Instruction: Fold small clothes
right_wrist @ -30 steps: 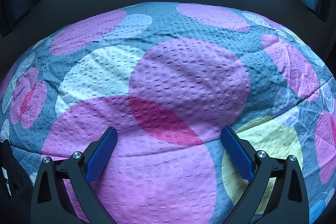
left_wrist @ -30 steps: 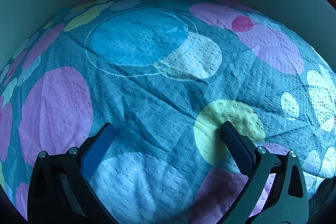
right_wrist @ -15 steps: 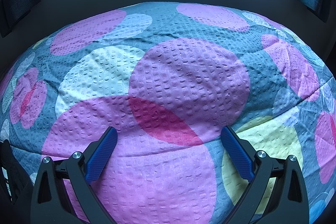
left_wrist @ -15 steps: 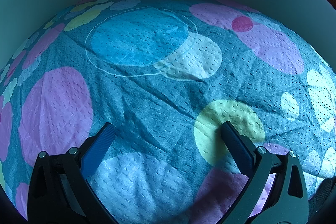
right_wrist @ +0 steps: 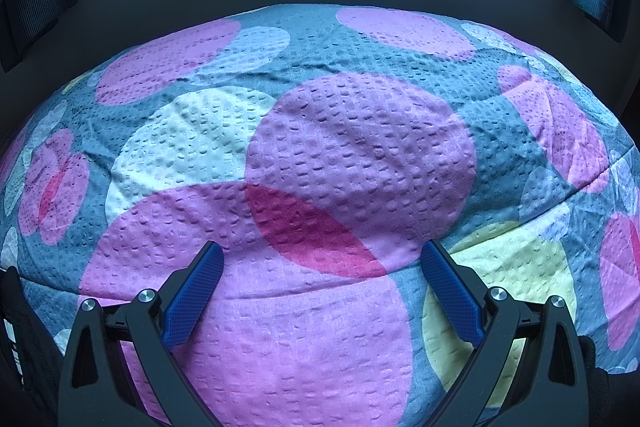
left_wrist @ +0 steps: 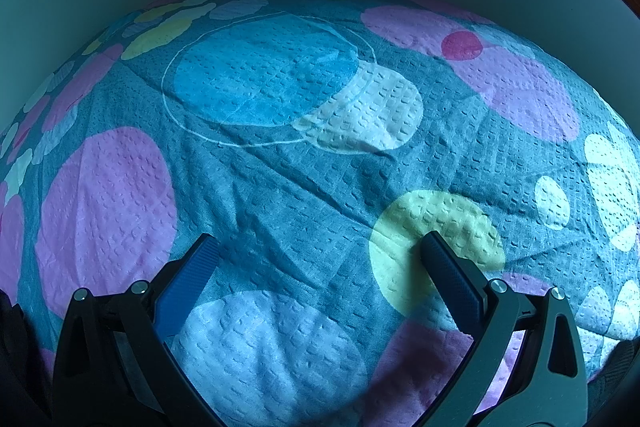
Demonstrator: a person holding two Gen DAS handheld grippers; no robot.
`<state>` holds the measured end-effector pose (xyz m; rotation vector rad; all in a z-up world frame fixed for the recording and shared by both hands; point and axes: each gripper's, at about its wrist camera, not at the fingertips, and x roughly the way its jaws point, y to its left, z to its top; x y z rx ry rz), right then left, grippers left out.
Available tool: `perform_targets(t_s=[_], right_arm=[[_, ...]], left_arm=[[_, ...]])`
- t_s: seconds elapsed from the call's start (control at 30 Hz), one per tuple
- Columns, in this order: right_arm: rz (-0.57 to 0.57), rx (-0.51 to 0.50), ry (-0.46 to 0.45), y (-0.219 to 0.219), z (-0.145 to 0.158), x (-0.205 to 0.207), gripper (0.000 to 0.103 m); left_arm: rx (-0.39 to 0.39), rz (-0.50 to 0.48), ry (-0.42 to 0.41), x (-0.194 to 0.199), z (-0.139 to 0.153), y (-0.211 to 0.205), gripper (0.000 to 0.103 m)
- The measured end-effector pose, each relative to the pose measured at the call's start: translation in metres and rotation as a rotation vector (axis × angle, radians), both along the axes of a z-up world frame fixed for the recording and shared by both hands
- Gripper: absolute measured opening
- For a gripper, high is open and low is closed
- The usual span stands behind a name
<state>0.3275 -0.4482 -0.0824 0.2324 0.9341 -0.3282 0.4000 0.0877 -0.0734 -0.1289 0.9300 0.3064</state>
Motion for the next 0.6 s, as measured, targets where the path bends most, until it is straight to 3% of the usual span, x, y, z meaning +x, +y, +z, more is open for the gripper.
perform_targets(t_s=[0.6], right_arm=[[-0.002,0.000,-0.001,0.0013,-0.0058,-0.0027,0.098]], left_arm=[[0.000,0.000,0.002,-0.0007,0.0017,0.0003,0.101]])
